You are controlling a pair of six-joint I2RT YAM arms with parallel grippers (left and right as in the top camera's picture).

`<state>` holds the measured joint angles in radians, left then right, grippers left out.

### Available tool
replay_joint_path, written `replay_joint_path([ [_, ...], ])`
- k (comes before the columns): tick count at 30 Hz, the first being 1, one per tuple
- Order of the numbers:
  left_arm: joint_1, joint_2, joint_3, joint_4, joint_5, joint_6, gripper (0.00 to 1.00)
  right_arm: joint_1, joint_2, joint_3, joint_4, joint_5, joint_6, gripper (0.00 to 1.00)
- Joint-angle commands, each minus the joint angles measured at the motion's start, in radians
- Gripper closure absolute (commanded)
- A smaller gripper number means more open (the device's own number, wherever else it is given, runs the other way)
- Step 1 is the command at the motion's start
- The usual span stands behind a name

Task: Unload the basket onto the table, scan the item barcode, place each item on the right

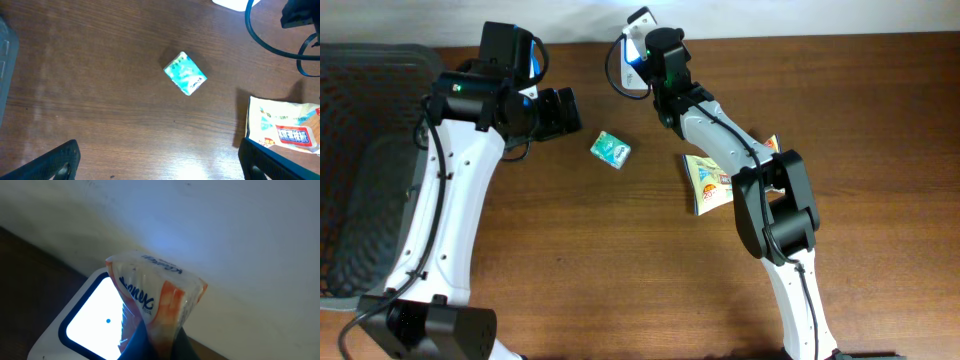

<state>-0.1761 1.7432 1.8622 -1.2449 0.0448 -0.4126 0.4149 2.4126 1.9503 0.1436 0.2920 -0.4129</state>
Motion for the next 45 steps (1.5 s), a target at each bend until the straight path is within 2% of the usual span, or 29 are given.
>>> replay_joint_path([
  [1, 0.002, -0.008, -0.002, 0.001, 0.000, -0.006, 0.01, -0.027, -0.049, 0.008, 0.013, 0.114, 0.161, 0.96],
  [4, 0.002, -0.008, -0.002, 0.001, 0.000, -0.006, 0.01, -0.141, -0.132, 0.008, -0.071, 0.254, 0.325, 0.96],
  [6, 0.002, -0.008, -0.002, 0.001, 0.000, -0.006, 0.01, -0.304, -0.200, 0.008, -0.278, 0.335, 0.425, 0.96],
  [10, 0.002, -0.008, -0.002, 0.001, 0.000, -0.006, 0.01, -0.629, -0.212, 0.004, -0.658, 0.338, 0.481, 0.96],
  [13, 0.002, -0.008, -0.002, 0.001, 0.000, -0.006, 0.01, -0.872, -0.207, 0.000, -0.792, 0.317, 0.562, 0.96],
  [15, 0.002, -0.008, -0.002, 0.001, 0.000, -0.006, 0.01, -0.968, -0.205, 0.000, -0.814, 0.228, 0.561, 0.96],
  [16, 0.002, -0.008, -0.002, 0.001, 0.000, -0.006, 0.01, -1.028, -0.205, 0.000, -0.819, 0.137, 0.561, 0.79],
  [17, 0.002, -0.008, -0.002, 0.001, 0.000, -0.006, 0.01, -1.058, -0.205, 0.000, -0.819, 0.051, 0.561, 0.40],
  [18, 0.002, -0.008, -0.002, 0.001, 0.000, -0.006, 0.01, -1.077, -0.205, 0.000, -0.820, -0.025, 0.561, 0.17],
  [19, 0.002, -0.008, -0.002, 0.001, 0.000, -0.006, 0.01, -1.079, -0.205, 0.000, -0.824, -0.059, 0.561, 0.01],
  [22, 0.002, -0.008, -0.002, 0.001, 0.000, -0.006, 0.01, -1.045, -0.205, 0.000, -0.855, -0.104, 0.561, 0.01],
  [23, 0.002, -0.008, -0.002, 0.001, 0.000, -0.006, 0.01, -1.016, -0.205, 0.000, -0.877, -0.210, 0.560, 0.01],
  [24, 0.002, -0.008, -0.002, 0.001, 0.000, -0.006, 0.01, -0.984, -0.205, 0.000, -0.892, -0.392, 0.561, 0.01],
  [25, 0.002, -0.008, -0.002, 0.001, 0.000, -0.006, 0.01, -0.938, -0.205, 0.000, -0.893, -0.670, 0.560, 0.01],
  [26, 0.002, -0.008, -0.002, 0.001, 0.000, -0.006, 0.01, -0.893, -0.205, 0.000, -0.892, -0.848, 0.561, 0.02],
  [27, 0.002, -0.008, -0.002, 0.001, 0.000, -0.006, 0.01, -0.830, -0.205, 0.000, -0.889, -1.026, 0.561, 0.08],
  [28, 0.002, -0.008, -0.002, 0.001, 0.000, -0.006, 0.01, -0.767, -0.205, 0.000, -0.887, -1.104, 0.561, 0.10],
  [29, 0.002, -0.008, -0.002, 0.001, 0.000, -0.006, 0.01, -0.671, -0.205, 0.000, -0.889, -1.096, 0.560, 0.10],
  [32, 0.002, -0.008, -0.002, 0.001, 0.000, -0.006, 0.01, -0.390, -0.200, 0.000, -0.914, -0.903, 0.343, 0.10],
  [33, 0.002, -0.008, -0.002, 0.001, 0.000, -0.006, 0.01, -0.306, -0.190, -0.011, -0.914, -0.836, 0.314, 0.11],
  [34, 0.002, -0.008, -0.002, 0.001, 0.000, -0.006, 0.01, -0.245, -0.176, -0.018, -0.905, -0.818, 0.311, 0.17],
  [35, 0.002, -0.008, -0.002, 0.001, 0.000, -0.006, 0.01, -0.171, -0.143, -0.021, -0.892, -0.814, 0.281, 0.27],
  [40, 0.002, -0.008, -0.002, 0.001, 0.000, -0.006, 0.01, 0.011, -0.052, -0.021, -0.826, -0.809, 0.181, 0.28],
  [43, 0.002, -0.008, -0.002, 0.001, 0.000, -0.006, 0.01, 0.039, -0.001, -0.021, -0.700, -0.794, 0.181, 0.32],
  [45, 0.002, -0.008, -0.002, 0.001, 0.000, -0.006, 0.01, 0.039, 0.030, -0.021, -0.685, -0.779, 0.182, 0.36],
])
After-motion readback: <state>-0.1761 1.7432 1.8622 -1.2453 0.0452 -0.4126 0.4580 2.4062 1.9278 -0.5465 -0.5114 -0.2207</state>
